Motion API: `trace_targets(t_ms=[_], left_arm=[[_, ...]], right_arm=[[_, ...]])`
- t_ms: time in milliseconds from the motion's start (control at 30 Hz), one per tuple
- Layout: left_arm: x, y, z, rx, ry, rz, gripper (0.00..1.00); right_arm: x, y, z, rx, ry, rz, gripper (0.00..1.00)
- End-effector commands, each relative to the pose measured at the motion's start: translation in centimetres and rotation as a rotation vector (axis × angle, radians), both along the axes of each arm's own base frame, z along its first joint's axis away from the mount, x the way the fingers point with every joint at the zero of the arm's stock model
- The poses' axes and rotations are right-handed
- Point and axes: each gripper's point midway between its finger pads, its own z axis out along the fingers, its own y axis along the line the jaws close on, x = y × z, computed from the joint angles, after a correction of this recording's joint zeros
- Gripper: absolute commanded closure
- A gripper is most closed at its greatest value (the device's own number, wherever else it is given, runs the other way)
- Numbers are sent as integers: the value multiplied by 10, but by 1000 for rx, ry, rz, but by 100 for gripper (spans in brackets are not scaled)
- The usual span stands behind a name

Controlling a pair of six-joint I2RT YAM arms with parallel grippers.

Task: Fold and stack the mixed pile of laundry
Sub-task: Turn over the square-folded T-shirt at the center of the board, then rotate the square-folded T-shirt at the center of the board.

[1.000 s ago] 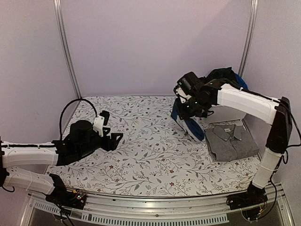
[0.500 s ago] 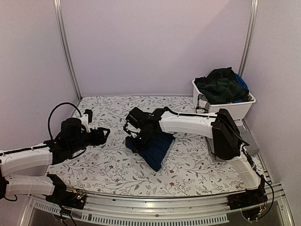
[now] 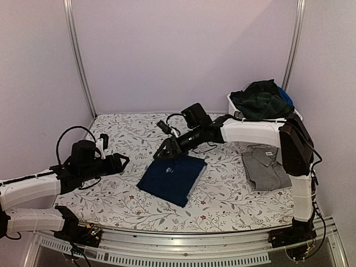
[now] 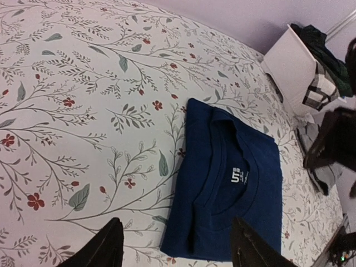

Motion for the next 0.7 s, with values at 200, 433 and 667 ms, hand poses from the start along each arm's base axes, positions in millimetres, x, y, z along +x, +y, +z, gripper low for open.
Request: trace_targets(t_ms=[200, 433, 667], left_arm=[[-49, -93, -42, -59, 176, -293, 50], [-39, -85, -87, -44, 297, -201, 62], [7, -55, -106, -36, 332, -94, 68]], right_arm=[[89, -69, -66, -187, -127, -186, 46], [63, -98, -143, -332, -42, -181, 48], [1, -135, -163, -366, 72, -189, 50]])
